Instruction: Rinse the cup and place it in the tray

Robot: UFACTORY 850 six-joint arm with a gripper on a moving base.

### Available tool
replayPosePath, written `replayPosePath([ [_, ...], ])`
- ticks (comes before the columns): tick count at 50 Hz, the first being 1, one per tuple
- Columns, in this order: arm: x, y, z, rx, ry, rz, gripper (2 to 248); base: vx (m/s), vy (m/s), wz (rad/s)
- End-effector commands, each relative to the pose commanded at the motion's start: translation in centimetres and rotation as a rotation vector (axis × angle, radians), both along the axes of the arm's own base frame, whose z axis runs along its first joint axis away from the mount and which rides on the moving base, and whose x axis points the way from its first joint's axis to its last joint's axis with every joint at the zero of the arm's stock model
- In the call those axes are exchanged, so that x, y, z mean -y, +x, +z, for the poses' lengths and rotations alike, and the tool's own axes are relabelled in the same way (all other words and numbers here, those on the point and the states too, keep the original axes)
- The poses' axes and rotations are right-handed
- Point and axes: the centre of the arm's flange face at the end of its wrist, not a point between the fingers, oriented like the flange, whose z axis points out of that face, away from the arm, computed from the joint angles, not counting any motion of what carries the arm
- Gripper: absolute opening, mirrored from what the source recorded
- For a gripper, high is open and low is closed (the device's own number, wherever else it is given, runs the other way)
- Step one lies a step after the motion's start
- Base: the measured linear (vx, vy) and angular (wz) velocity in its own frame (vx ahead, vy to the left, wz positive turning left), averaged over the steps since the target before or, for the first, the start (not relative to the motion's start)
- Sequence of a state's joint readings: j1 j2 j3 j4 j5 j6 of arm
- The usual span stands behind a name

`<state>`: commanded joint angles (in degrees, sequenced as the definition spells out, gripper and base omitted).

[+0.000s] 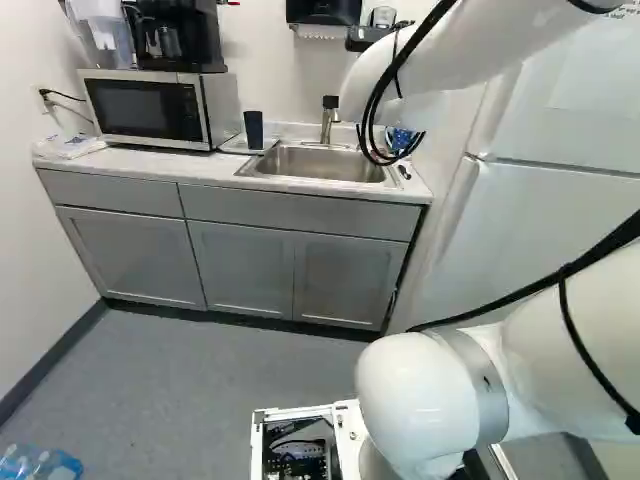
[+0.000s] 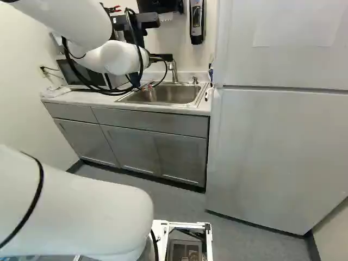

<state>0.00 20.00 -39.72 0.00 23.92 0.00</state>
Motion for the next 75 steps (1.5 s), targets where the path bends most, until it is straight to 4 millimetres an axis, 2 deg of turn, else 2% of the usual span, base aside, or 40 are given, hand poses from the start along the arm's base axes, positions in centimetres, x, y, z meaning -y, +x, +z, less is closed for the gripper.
replayPosePath([
  [32,0.00,0.00,0.00,0.000,0.000,0.000,247,0.095,0.017,0.097],
  [75,0.00,0.00,0.00,0.000,0.000,0.000,247,0.110,-0.040,0.151],
])
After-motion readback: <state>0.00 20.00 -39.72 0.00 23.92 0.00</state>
